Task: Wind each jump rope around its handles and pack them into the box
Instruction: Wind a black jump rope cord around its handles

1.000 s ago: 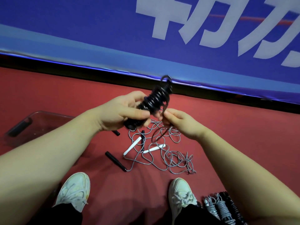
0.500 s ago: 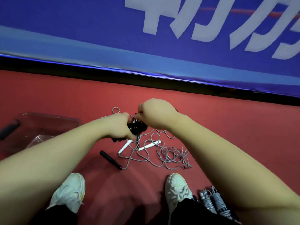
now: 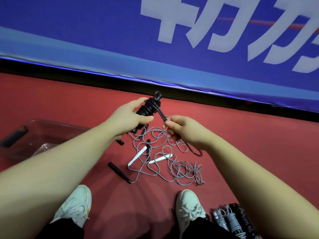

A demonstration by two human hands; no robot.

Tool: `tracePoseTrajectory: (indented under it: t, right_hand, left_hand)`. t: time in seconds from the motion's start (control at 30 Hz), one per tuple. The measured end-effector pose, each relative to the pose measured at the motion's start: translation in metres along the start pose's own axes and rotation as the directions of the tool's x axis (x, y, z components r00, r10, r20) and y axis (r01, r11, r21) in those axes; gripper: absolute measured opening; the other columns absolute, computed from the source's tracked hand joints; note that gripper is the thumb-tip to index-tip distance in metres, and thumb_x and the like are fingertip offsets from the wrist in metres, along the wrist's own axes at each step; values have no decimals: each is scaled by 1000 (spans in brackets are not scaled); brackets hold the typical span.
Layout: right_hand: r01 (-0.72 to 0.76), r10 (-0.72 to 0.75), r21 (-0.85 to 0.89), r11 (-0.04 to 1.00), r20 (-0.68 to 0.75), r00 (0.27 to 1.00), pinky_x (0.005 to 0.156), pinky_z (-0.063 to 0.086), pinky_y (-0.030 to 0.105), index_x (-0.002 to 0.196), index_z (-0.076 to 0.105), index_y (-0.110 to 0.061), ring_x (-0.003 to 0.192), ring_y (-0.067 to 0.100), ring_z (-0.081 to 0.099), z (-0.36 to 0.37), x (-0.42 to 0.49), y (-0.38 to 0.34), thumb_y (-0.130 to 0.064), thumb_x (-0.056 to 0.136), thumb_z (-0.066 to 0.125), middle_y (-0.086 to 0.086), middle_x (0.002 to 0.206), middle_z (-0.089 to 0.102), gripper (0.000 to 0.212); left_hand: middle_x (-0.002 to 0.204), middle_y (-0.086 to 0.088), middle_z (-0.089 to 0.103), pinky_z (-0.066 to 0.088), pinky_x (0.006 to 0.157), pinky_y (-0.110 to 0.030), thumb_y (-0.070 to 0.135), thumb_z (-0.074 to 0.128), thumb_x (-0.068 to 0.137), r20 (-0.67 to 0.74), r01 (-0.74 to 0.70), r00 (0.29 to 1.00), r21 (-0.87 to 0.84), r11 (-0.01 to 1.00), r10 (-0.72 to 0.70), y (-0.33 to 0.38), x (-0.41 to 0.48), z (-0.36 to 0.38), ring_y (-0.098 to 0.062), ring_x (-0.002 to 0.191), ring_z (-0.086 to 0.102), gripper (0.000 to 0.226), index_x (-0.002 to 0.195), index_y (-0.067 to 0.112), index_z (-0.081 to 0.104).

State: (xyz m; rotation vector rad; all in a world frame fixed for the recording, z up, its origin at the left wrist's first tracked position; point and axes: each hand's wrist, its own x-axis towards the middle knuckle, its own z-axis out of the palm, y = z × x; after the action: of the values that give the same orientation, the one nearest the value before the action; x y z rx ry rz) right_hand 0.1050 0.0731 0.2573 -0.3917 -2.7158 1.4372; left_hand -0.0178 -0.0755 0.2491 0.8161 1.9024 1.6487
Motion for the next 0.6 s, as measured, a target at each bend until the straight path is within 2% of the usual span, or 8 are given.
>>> tracePoseTrajectory:
  t: [0.1, 0.2, 0.3, 0.37, 0.4, 0.5, 0.57, 0.6]
  right_hand:
    - [2, -20, 168, 986, 102, 995, 64, 38, 24, 85, 55, -14, 60, 10, 41, -7, -3, 13, -19, 102, 36, -7, 62, 42, 26]
    - [-24, -20, 178, 984, 241, 970, 73, 44, 28, 86, 55, -12, 67, 11, 50, -18, -8, 20, -15, 100, 38, -3, 71, 48, 23]
    - [-17, 31, -41, 999, 381, 924, 82, 47, 25, 93, 58, -7, 76, 3, 58, -29, -12, 17, -8, 97, 46, -2, 80, 58, 12]
    - [-18, 104, -204, 979, 420, 902, 77, 47, 17, 91, 62, -11, 70, -8, 59, -34, -12, 9, -5, 92, 55, -14, 75, 64, 10]
    - [2, 137, -307, 952, 430, 892, 72, 47, 14, 84, 62, -18, 65, -11, 57, -35, -10, 5, -2, 90, 57, -19, 67, 64, 18]
    - [111, 258, -632, 767, 462, 849, 62, 40, 17, 79, 58, -22, 60, 0, 52, -26, 1, -1, -5, 90, 54, -15, 62, 59, 21]
    - [136, 354, -733, 667, 472, 807, 56, 37, 16, 96, 64, -11, 62, 9, 51, -12, 6, -10, -15, 94, 52, -7, 72, 61, 13]
    - [162, 391, -784, 599, 463, 796, 54, 36, 19, 104, 64, -6, 64, 13, 51, -6, 7, -17, -20, 95, 52, -1, 76, 62, 20]
  left_hand:
    - [81, 0, 65, 41, 49, -18, 0, 66, 82, 127, 17, 992, -172, 985, 5, 10, -7, -1, -10, 53, 55, 54, 114, 41, 57]
    - [82, 6, 68, 46, 54, -17, -3, 67, 73, 362, -33, 927, -178, 984, 96, 15, -16, -1, -9, 58, 57, 65, 124, 35, 52]
    - [94, 9, 71, 49, 68, -17, 2, 66, 67, 580, -66, 810, -58, 996, 88, 16, -21, -3, -5, 72, 63, 66, 123, 35, 51]
    - [111, 5, 68, 50, 82, -22, 13, 75, 67, 686, -139, 727, 101, 985, 32, 18, -22, -3, -8, 93, 63, 71, 127, 41, 52]
    - [108, 9, 69, 48, 85, -21, 18, 78, 68, 713, -197, 701, 210, 958, -12, 19, -23, -1, -7, 95, 62, 70, 127, 45, 51]
    - [75, 22, 67, 47, 70, -16, 20, 84, 70, 661, -311, 732, 540, 782, -165, 20, -24, 13, 1, 69, 59, 61, 112, 43, 45]
    - [70, 22, 63, 42, 63, -15, 29, 85, 67, 614, -359, 752, 686, 633, -239, 19, -24, 24, 3, 61, 54, 54, 92, 35, 38]
    - [74, 19, 62, 41, 62, -17, 34, 84, 67, 595, -361, 750, 733, 576, -288, 17, -23, 29, 1, 61, 52, 54, 88, 31, 35]
